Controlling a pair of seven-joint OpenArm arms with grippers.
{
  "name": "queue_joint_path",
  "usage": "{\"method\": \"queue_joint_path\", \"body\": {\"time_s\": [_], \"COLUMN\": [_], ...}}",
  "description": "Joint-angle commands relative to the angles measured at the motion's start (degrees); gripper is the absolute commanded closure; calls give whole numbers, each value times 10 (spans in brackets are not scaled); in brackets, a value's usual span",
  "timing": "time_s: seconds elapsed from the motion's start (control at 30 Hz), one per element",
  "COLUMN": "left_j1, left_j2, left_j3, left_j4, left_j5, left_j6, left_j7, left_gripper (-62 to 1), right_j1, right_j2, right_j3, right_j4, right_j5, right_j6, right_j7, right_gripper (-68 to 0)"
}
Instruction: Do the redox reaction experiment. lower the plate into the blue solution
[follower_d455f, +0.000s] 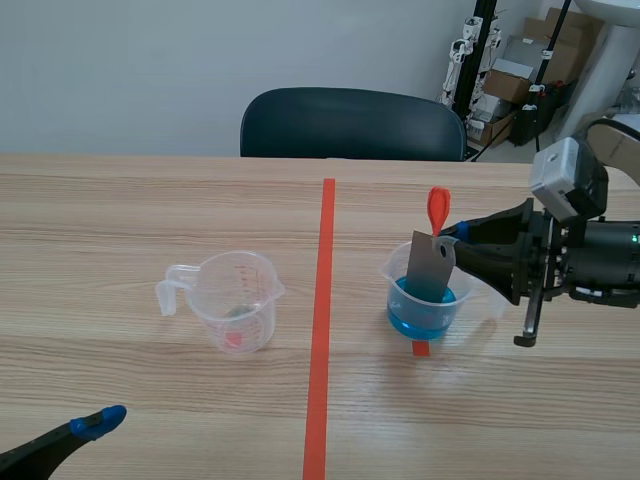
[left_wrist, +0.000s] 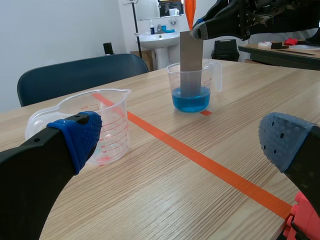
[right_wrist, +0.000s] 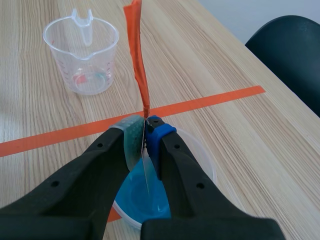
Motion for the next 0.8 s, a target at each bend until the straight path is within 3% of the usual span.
{"method": "queue_joint_path", "body": {"time_s": [0.0, 0.23, 0.4, 0.77], "left_j1": [-2, -2, -2, -2], "left_j2": [3, 3, 3, 3], "left_j3": [-1, -1, -1, -1], "left_j4": [10, 10, 10, 10], "left_j5": [-4, -4, -4, -4], "left_j6": [1, 1, 1, 1], "left_j7": [-8, -8, -9, -9], "left_gripper": [-623, -623, -623, -623], "right_j1": [8, 8, -1, -3], "right_j2": [4, 3, 0, 0], "right_j3": [7, 7, 7, 7], "right_j4": [2, 2, 2, 2], "right_j5": [8, 8, 6, 7], "right_j6": [-2, -5, -38, -33], "right_j7": [10, 3, -2, -2], "right_gripper": [-6, -6, -6, -6]}}
